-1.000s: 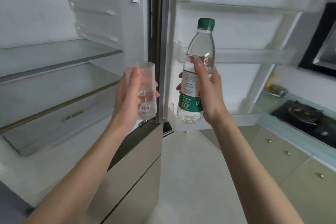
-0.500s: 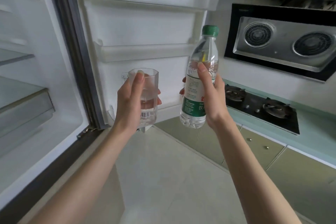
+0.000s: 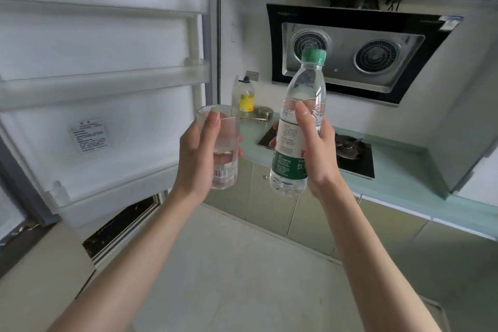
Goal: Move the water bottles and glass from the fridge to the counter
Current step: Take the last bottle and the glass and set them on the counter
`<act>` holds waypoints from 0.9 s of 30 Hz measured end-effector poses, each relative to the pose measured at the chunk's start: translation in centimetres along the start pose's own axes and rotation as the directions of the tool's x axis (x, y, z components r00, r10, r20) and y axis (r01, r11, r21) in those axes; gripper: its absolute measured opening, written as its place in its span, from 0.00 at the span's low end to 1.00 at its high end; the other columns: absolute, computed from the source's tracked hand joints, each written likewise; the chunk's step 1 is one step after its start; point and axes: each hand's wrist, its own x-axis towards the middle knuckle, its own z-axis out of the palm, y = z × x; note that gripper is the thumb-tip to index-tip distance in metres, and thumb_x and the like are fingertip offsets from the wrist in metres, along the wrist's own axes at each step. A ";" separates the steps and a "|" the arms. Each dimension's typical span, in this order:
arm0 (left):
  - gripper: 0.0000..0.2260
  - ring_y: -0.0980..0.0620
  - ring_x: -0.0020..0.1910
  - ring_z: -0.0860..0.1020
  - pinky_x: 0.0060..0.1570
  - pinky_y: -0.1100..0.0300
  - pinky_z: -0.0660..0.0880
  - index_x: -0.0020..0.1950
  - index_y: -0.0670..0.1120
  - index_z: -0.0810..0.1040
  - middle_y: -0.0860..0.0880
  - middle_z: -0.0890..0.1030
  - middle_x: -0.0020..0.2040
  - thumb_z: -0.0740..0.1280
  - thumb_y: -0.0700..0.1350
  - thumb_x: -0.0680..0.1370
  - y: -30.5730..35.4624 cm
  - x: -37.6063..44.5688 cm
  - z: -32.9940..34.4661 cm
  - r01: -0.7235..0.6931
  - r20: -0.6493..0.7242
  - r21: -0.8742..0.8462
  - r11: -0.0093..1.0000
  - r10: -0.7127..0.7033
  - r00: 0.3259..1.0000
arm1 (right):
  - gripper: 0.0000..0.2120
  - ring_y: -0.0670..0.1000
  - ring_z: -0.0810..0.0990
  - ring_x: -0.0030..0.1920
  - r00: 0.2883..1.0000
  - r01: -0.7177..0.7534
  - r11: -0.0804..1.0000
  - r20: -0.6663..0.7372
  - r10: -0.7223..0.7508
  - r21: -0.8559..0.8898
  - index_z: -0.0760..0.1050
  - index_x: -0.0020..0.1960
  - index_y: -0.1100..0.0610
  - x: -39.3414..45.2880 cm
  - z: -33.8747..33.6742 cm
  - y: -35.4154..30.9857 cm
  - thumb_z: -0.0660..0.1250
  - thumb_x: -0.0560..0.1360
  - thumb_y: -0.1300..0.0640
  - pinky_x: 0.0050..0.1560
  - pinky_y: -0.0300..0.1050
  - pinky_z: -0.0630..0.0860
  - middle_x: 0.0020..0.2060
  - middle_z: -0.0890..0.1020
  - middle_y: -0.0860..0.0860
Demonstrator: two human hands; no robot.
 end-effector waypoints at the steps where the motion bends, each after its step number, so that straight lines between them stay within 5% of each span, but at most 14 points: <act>1: 0.27 0.49 0.30 0.84 0.30 0.58 0.78 0.52 0.46 0.80 0.47 0.86 0.38 0.64 0.70 0.74 -0.4 0.1 1.3 -0.002 0.005 0.003 1.000 0.002 1.000 | 0.36 0.52 0.89 0.38 1.000 -0.001 1.000 -0.012 0.001 0.001 0.80 0.65 0.59 0.4 -1.2 0.0 0.69 0.71 0.32 0.42 0.47 0.84 0.45 0.88 0.54; 10: 0.29 0.49 0.34 0.86 0.36 0.55 0.83 0.58 0.45 0.79 0.48 0.87 0.41 0.62 0.68 0.75 -4.2 1.0 13.5 -0.033 0.107 -0.014 0.999 0.035 0.994 | 0.26 0.54 0.87 0.38 0.995 0.051 0.997 -0.078 -0.055 -0.049 0.80 0.58 0.55 2.9 -13.0 -1.0 0.70 0.73 0.34 0.42 0.50 0.85 0.42 0.87 0.55; 13: 0.35 0.51 0.33 0.86 0.34 0.57 0.82 0.58 0.46 0.79 0.49 0.87 0.39 0.67 0.76 0.71 -5.3 1.0 17.4 -0.032 0.156 -0.056 0.998 0.040 0.987 | 0.25 0.52 0.87 0.37 0.989 0.053 0.996 -0.138 -0.062 -0.070 0.79 0.59 0.53 3.3 -17.0 -1.2 0.70 0.74 0.35 0.42 0.48 0.85 0.42 0.86 0.52; 16: 0.43 0.50 0.34 0.86 0.35 0.56 0.82 0.60 0.44 0.79 0.50 0.87 0.41 0.65 0.81 0.67 -6.7 1.0 21.0 -0.011 0.213 -0.062 0.998 0.024 0.977 | 0.23 0.61 0.89 0.42 0.980 0.057 0.992 -0.185 -0.077 -0.112 0.80 0.56 0.50 3.6 -20.6 -1.2 0.70 0.72 0.34 0.45 0.55 0.87 0.42 0.86 0.53; 18: 0.41 0.50 0.35 0.87 0.37 0.53 0.82 0.61 0.44 0.79 0.50 0.88 0.42 0.65 0.79 0.69 -7.8 1.1 23.3 0.039 0.229 -0.048 0.998 -0.027 0.973 | 0.23 0.66 0.88 0.49 0.971 0.059 0.988 -0.221 -0.090 -0.144 0.81 0.56 0.49 3.7 -22.9 -1.0 0.70 0.72 0.33 0.49 0.57 0.88 0.46 0.87 0.58; 20: 0.35 0.50 0.35 0.87 0.38 0.52 0.81 0.60 0.46 0.79 0.49 0.87 0.43 0.64 0.75 0.72 -9.0 1.2 25.7 0.072 0.251 -0.050 0.996 -0.058 0.966 | 0.23 0.62 0.88 0.46 0.958 0.054 0.987 -0.272 -0.094 -0.151 0.81 0.57 0.50 3.8 -25.0 -1.0 0.70 0.72 0.34 0.46 0.52 0.87 0.48 0.87 0.62; 25: 0.43 0.51 0.38 0.87 0.38 0.58 0.82 0.58 0.46 0.80 0.47 0.87 0.45 0.64 0.83 0.65 -11.5 2.0 31.6 0.071 0.356 -0.080 0.994 -0.038 0.934 | 0.14 0.57 0.89 0.48 0.918 0.014 0.980 -0.386 -0.090 -0.197 0.82 0.53 0.37 4.6 -30.4 -0.6 0.70 0.72 0.32 0.50 0.53 0.87 0.48 0.89 0.51; 27: 0.43 0.52 0.38 0.86 0.39 0.59 0.81 0.57 0.44 0.80 0.49 0.87 0.42 0.64 0.82 0.67 -12.5 2.5 34.1 0.078 0.409 -0.102 0.992 -0.029 0.912 | 0.16 0.58 0.90 0.47 0.898 -0.003 0.978 -0.430 -0.090 -0.210 0.82 0.56 0.39 5.1 -32.5 -0.4 0.71 0.73 0.33 0.48 0.55 0.87 0.48 0.89 0.52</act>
